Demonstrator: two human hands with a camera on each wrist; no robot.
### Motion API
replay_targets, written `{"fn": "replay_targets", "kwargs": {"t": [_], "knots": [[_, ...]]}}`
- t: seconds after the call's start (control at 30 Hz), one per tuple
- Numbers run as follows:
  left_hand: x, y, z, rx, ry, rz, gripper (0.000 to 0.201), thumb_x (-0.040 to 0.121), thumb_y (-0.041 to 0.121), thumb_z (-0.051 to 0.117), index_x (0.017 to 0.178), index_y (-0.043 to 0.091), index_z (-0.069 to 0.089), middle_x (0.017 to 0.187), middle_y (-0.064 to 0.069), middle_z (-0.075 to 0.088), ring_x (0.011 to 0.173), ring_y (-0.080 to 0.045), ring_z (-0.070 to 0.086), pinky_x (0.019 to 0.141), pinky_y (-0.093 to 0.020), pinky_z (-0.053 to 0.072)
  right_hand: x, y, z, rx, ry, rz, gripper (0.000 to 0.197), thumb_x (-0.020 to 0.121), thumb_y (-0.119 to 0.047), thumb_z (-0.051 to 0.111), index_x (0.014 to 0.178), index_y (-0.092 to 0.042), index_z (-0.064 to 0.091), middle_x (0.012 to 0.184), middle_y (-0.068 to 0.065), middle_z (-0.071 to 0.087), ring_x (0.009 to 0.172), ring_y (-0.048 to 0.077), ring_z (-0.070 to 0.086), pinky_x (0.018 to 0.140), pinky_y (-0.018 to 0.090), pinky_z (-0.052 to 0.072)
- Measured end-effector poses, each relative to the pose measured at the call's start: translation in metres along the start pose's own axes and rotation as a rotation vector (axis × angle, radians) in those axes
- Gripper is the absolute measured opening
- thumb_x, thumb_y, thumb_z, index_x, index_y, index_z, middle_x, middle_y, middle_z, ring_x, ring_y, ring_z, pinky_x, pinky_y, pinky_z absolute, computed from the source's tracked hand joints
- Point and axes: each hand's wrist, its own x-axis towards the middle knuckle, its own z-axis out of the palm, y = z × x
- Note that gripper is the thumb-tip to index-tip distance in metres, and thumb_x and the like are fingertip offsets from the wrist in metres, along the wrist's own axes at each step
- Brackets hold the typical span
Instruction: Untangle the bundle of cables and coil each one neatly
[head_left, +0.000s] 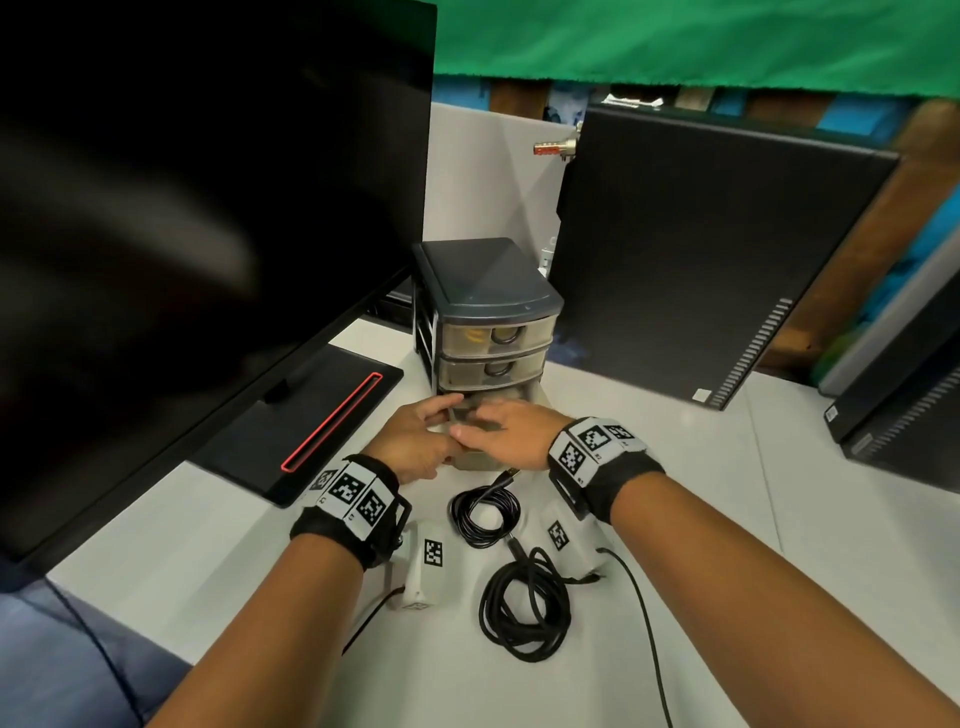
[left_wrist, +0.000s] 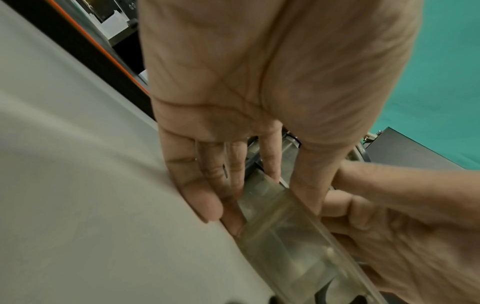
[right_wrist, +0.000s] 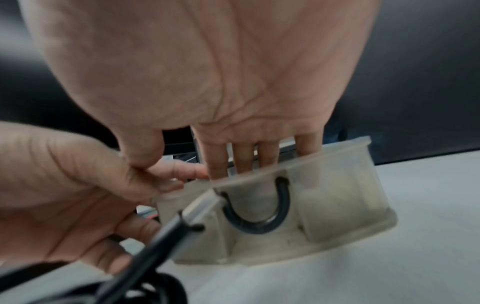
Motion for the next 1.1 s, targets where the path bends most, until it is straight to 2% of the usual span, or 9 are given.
{"fn": "replay_targets", "kwargs": {"t": [0.07,0.23,0.33,0.4,0.5,0.6,0.7,0.87,1.1], "knots": [[-0.002,0.001,0.0,0.006,0.001,0.002,0.068,0.086,0.006,0.073,0.144,0.033,0.049,0.14,0.007,0.054,0.084,-0.015,0.067,0.053,-0.019,0.047,-0.006,0.005,-0.004,0.076,0.026,-0.014,0.079,0.081,-0.08,0.037,0.139,-0.028,0.054,0.144,-0.002,0.053,0.13,0.02,0.05,0.11,0.044,0.041],[-0.004,0.002,-0.001,0.03,0.014,0.0,0.07,0.084,0.017,0.078,0.144,0.035,0.047,0.146,0.008,0.05,0.089,-0.015,0.069,0.063,-0.023,0.048,-0.032,0.019,-0.019,0.23,0.297,-0.068,0.038,0.085,-0.063,0.06,0.098,-0.029,0.07,0.096,-0.007,0.07,0.091,0.012,0.066,0.088,0.042,0.056],[-0.005,0.002,0.0,0.026,0.015,-0.001,0.073,0.083,0.018,0.08,0.145,0.035,0.047,0.152,0.004,0.045,0.09,-0.016,0.07,0.059,-0.024,0.047,-0.056,0.007,-0.021,0.206,0.248,-0.087,0.033,0.078,-0.059,0.071,0.082,-0.027,0.068,0.084,-0.007,0.069,0.081,0.011,0.066,0.08,0.041,0.059],[-0.006,0.001,0.001,0.011,0.017,0.006,0.07,0.084,0.015,0.079,0.144,0.034,0.048,0.152,0.002,0.046,0.09,-0.016,0.069,0.059,-0.025,0.045,-0.068,-0.008,-0.013,0.085,0.096,-0.134,0.031,0.079,-0.054,0.074,0.096,-0.028,0.071,0.098,-0.007,0.07,0.091,0.013,0.067,0.085,0.042,0.057],[-0.006,0.001,0.003,-0.003,0.027,0.024,0.064,0.088,0.013,0.074,0.143,0.033,0.049,0.151,0.001,0.046,0.073,-0.01,0.065,0.059,-0.026,0.045,-0.074,-0.03,0.0,-0.141,-0.144,-0.215,0.055,0.081,-0.048,0.074,0.131,-0.029,0.06,0.128,-0.004,0.063,0.113,0.02,0.059,0.097,0.04,0.051],[-0.008,-0.001,0.002,0.002,0.024,0.028,0.061,0.092,0.015,0.071,0.145,0.032,0.047,0.152,0.001,0.045,0.07,-0.009,0.064,0.059,-0.026,0.047,-0.066,-0.037,0.009,-0.231,-0.196,-0.201,0.072,0.078,-0.041,0.079,0.142,-0.028,0.049,0.131,-0.004,0.06,0.114,0.021,0.058,0.09,0.033,0.05],[-0.009,-0.001,0.001,0.002,0.014,0.031,0.06,0.092,0.016,0.07,0.145,0.034,0.047,0.153,0.001,0.044,0.073,-0.008,0.066,0.06,-0.025,0.048,-0.059,-0.034,0.017,-0.328,-0.139,-0.179,0.065,0.073,-0.033,0.081,0.132,-0.028,0.053,0.118,-0.003,0.063,0.105,0.023,0.06,0.081,0.035,0.053],[-0.009,-0.002,-0.003,-0.01,-0.015,0.03,0.06,0.092,0.017,0.071,0.144,0.035,0.047,0.154,0.001,0.043,0.077,-0.007,0.069,0.065,-0.026,0.048,-0.057,-0.026,0.016,-0.303,-0.068,-0.169,0.037,0.073,-0.032,0.076,0.103,-0.025,0.056,0.093,-0.003,0.062,0.085,0.021,0.058,0.06,0.029,0.041],[-0.004,-0.005,-0.007,-0.018,-0.045,0.019,0.064,0.091,0.017,0.071,0.145,0.039,0.046,0.147,0.011,0.049,0.091,-0.014,0.071,0.069,-0.025,0.05,-0.045,-0.015,-0.049,-0.053,0.116,-0.02,0.041,0.068,-0.038,0.077,0.099,-0.029,0.053,0.094,-0.004,0.065,0.083,0.019,0.063,0.072,0.038,0.059]]}}
